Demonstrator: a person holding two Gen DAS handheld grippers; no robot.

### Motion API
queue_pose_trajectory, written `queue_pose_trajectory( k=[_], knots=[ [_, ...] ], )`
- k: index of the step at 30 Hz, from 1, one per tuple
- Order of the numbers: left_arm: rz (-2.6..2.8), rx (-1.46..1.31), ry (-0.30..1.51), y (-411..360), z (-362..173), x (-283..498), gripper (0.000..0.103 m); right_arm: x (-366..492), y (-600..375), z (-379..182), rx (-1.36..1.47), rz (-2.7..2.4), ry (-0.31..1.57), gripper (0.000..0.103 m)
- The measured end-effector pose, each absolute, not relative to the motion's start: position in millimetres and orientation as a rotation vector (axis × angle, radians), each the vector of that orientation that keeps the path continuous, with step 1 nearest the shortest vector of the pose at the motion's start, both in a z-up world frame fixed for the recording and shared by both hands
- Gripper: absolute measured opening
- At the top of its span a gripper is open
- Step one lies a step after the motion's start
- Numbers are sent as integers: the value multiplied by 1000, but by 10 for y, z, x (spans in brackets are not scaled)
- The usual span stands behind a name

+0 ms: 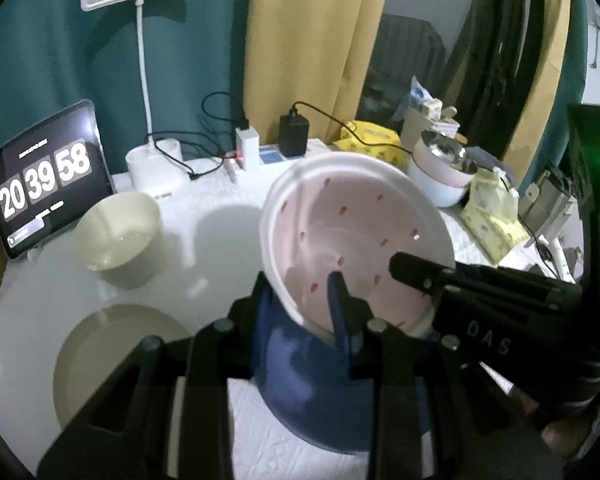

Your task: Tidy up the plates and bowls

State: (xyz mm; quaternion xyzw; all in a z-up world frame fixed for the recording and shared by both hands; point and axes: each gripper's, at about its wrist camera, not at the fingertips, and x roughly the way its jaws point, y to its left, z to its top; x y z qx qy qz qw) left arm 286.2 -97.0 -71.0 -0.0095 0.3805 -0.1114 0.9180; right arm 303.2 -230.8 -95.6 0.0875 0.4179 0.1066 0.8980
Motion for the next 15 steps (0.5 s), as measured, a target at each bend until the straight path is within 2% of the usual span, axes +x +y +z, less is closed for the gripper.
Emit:
queue_pose_trajectory(
  k=[15],
  knots=[
    [-224,6,843,-1080,-950,2791,29,2928,-2417,-1187,202,215,912,20]
  ],
)
